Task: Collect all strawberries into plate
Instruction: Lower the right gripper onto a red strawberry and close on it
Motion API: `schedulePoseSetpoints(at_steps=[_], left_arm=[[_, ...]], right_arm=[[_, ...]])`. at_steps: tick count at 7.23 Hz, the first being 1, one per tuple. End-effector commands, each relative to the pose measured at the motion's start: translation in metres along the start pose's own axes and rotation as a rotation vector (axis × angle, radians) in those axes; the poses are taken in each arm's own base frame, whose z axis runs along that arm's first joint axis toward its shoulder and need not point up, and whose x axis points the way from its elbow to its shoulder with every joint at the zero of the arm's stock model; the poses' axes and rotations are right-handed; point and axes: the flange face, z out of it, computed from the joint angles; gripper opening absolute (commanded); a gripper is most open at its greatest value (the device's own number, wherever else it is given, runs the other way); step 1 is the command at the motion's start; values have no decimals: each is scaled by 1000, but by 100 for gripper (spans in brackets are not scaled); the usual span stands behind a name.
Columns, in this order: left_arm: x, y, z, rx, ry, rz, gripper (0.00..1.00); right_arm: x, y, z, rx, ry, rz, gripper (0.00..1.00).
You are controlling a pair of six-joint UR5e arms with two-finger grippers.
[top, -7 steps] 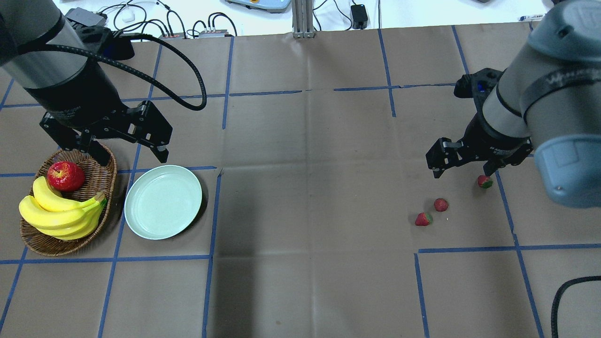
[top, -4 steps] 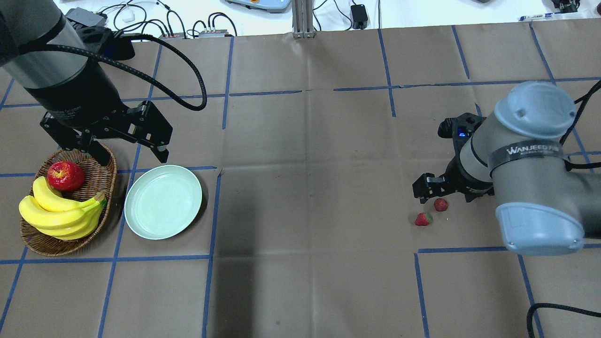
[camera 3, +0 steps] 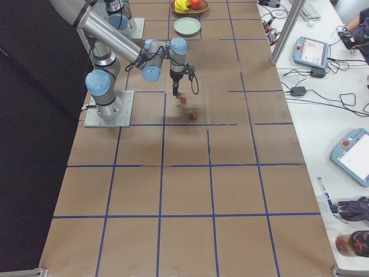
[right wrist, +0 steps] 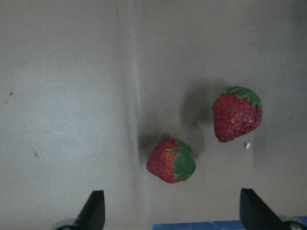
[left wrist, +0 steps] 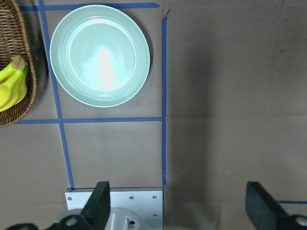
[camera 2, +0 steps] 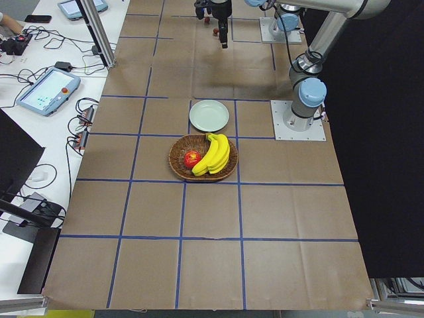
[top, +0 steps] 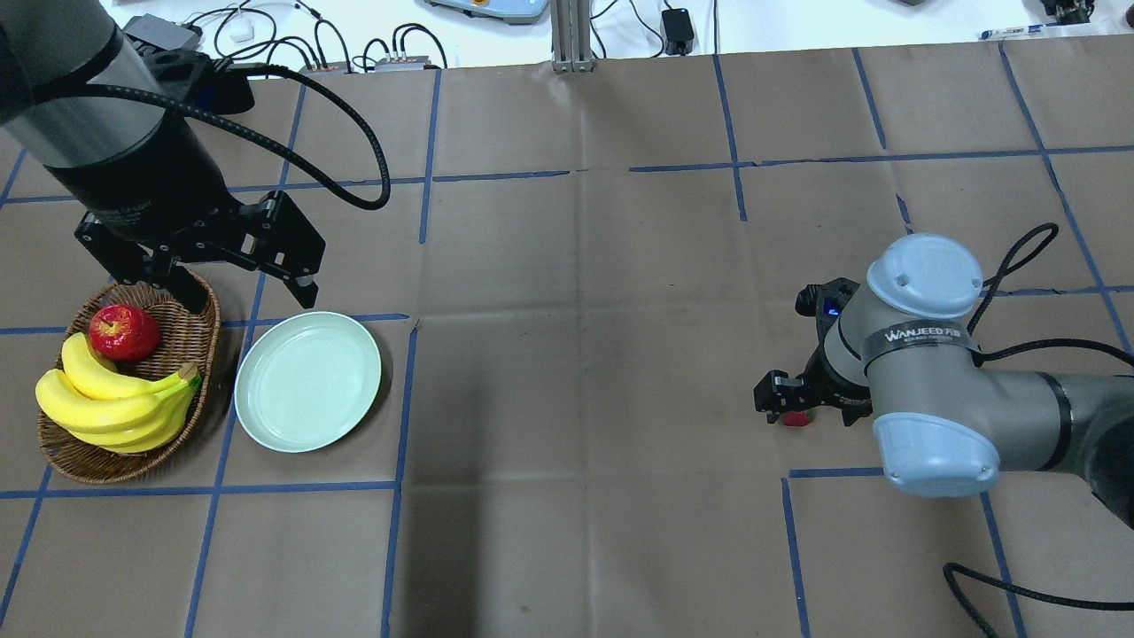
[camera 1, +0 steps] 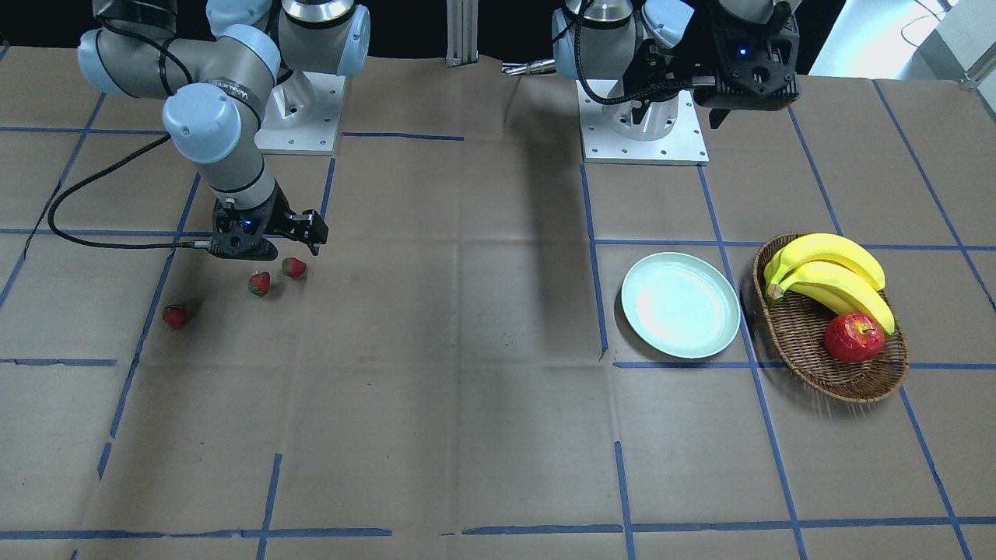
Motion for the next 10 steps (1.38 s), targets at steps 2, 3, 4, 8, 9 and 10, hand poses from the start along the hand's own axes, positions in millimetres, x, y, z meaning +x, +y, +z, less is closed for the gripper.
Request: schedulePoseSetpoints(at_steps=[2,3,4,8,9,10], left_arm=[[0,0,0,2,1,-2,100],[0,0,-1,3,0,-1,100],[0,2,-2,8,0,-1,100],[0,3,-3,11,0,1,100],[0,3,-3,11,0,1,100],[0,4,-3,11,0,1,100]], right_arm=[[1,-7,21,35,0,10,99],[1,-16,23,66,1,9,97],[1,-20,28,60,1,11,96],[2,-19,24,68,7,14,93],[2,-19,25,65,7,14,88],[2,-19,24,66,7,14,72]])
